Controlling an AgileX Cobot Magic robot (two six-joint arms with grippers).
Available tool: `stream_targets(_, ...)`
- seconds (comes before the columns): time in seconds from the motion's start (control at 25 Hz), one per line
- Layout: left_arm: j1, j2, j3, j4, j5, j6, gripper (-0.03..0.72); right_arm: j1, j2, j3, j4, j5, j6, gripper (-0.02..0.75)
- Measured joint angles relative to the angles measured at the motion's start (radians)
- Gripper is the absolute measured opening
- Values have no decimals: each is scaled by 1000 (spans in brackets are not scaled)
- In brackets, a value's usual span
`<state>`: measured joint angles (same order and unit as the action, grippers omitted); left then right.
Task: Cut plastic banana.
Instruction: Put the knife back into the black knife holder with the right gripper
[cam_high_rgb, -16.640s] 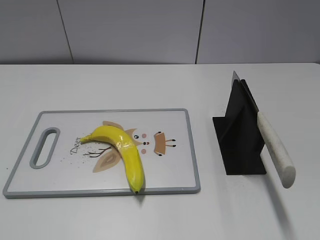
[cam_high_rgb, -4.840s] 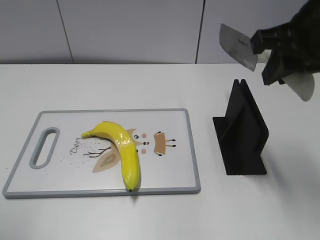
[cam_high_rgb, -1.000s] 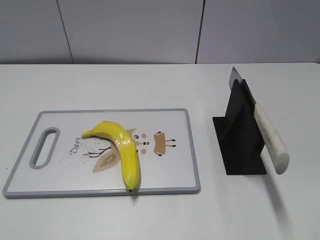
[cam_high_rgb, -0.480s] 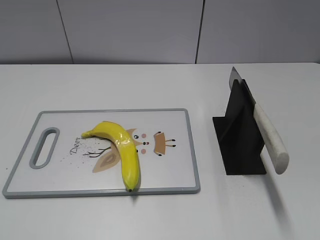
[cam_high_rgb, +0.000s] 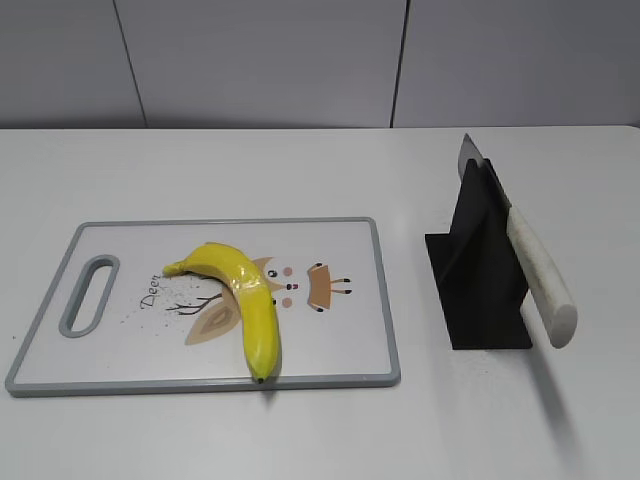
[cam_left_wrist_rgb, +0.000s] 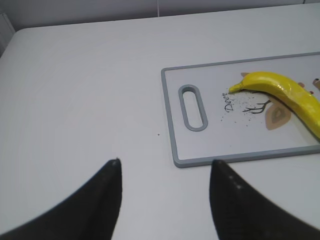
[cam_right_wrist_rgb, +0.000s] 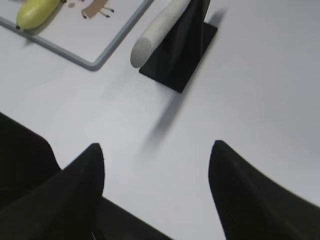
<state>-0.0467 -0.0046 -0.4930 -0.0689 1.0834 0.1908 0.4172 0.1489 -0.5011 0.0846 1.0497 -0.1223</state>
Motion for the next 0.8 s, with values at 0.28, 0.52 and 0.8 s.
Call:
stream_targets(0.28, 0, 0, 0, 0, 0, 0, 542, -24, -150, 0, 1, 2, -1, 517)
stream_targets(0.52, 1, 0, 0, 0, 0, 0, 529, -207, -155, 0, 6, 2, -1, 516)
stream_targets(0.8, 1, 0, 0, 1, 0, 0, 521, -407, -155, 0, 6, 2, -1, 516)
